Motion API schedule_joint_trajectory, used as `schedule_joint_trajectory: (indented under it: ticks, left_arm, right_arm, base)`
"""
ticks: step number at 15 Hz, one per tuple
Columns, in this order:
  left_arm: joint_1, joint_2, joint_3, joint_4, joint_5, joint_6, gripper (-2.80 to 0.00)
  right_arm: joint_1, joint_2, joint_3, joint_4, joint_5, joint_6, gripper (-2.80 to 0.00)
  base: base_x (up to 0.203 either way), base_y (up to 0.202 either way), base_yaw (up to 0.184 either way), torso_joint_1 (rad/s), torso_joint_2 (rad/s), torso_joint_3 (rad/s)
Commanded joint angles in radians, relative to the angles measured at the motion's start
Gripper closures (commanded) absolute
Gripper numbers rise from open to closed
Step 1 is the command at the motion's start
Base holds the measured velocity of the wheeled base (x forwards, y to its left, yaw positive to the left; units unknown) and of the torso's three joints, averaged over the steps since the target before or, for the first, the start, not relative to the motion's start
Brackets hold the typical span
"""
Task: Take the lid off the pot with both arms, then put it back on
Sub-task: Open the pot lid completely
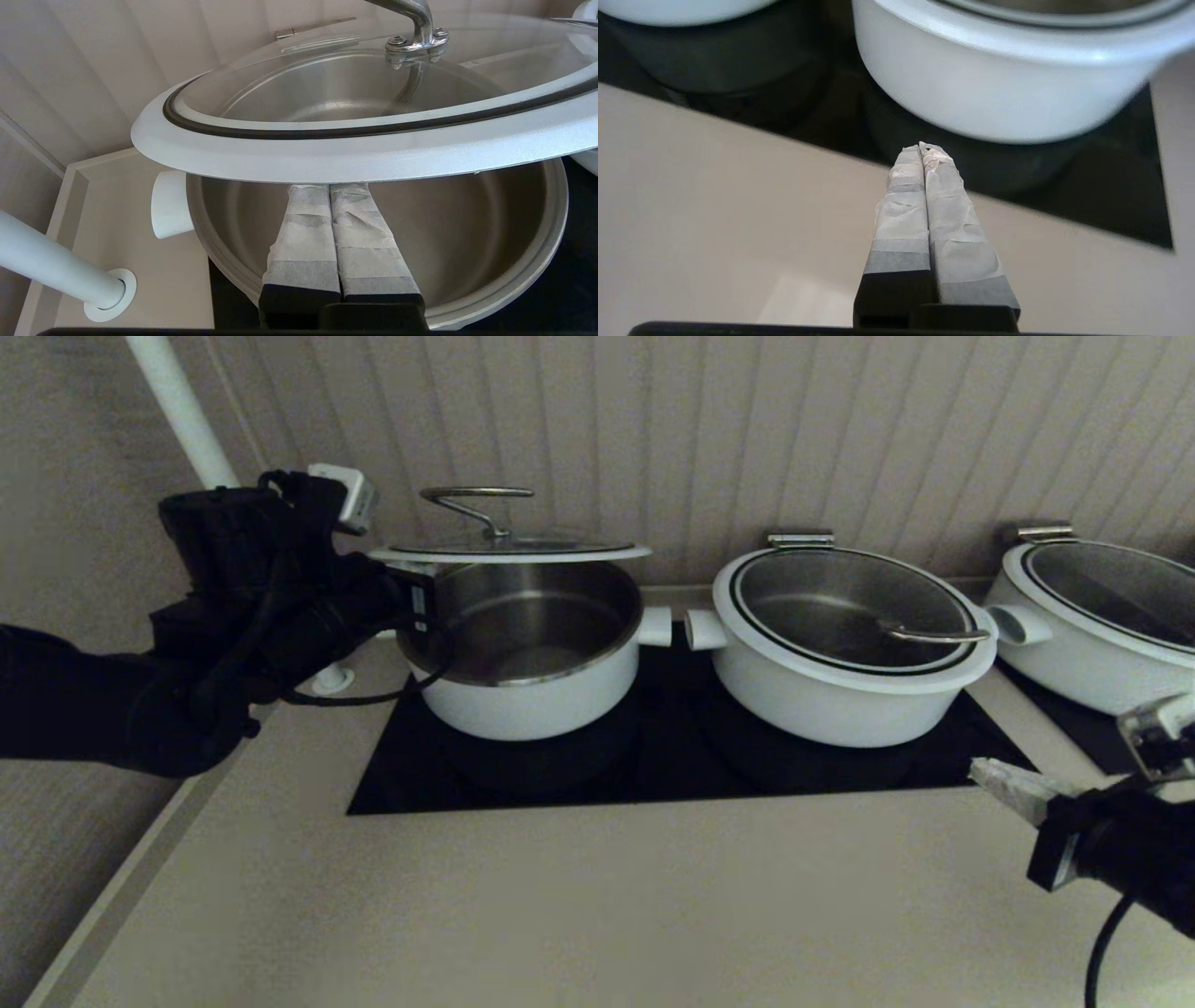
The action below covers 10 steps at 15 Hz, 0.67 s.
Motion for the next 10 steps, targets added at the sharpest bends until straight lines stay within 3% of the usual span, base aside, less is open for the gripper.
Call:
schedule_joint_trajectory:
  ticks: [1,3,5,10]
  left_arm:
    - [0.000,-0.005,0.000,-0.005,0.004,0.000,0.00]
    - [0.000,-0.005,-0.001,-0.005,0.010,0.002,0.00]
    - [0.000,-0.003,0.001,-0.005,0.010,0.000,0.00]
    - [-0.001,0.010,-0.001,-0.005,0.010,0.000,0.00]
  right_arm:
    - [-0.021,-0.058,0.056,-0.006,0.002,-0.002,0.00]
    - [-0.097,-0.099,0.110,-0.003,0.003,-0.006,0.00]
    - [-0.112,-0.148,0.165,-0.001,0.009,-0.006,0.00]
    - [-0.214,-0.214,0.167,0.044,0.006,-0.022,0.00]
  base:
    - [0.000,0.000,0.000,0.000,0.00,0.000]
    - [0.000,0.000,0.000,0.000,0.00,0.000]
    - [0.000,0.000,0.000,0.000,0.00,0.000]
    - [0.000,0.000,0.000,0.000,0.00,0.000]
